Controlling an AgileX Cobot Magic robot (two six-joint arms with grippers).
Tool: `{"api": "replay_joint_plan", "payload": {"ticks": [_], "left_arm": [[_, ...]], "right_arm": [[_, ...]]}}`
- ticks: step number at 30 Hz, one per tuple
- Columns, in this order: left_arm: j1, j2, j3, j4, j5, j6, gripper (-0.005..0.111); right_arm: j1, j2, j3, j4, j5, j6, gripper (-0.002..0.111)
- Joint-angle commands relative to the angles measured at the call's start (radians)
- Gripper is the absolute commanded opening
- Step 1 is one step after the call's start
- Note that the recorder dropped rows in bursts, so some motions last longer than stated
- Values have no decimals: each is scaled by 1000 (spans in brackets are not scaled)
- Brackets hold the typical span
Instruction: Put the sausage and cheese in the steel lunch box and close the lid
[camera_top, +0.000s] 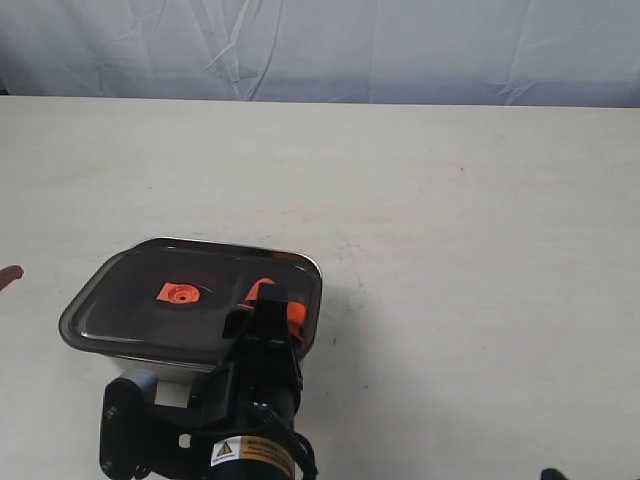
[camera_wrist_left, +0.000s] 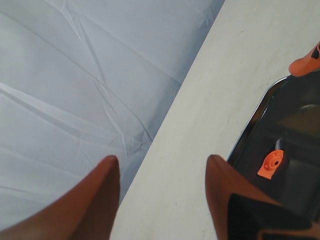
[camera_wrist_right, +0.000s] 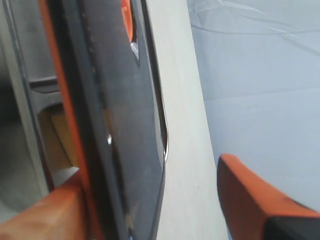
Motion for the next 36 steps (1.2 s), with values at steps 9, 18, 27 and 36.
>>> {"api": "replay_joint_plan", "payload": {"ticks": [9, 18, 27, 36], "left_arm": [[-3, -9, -2, -9, -6, -8, 50], [-3, -9, -2, -9, -6, -8, 50], [-3, -9, -2, -9, -9, -8, 50], [-3, -9, -2, -9, -9, -8, 50]], "right_arm": [[-3, 1, -1, -1, -21, 9, 63], [-3, 1, -1, -1, -25, 165, 63], [-3, 1, -1, -1, -25, 157, 63], [-3, 1, -1, -1, -25, 157, 63]]}}
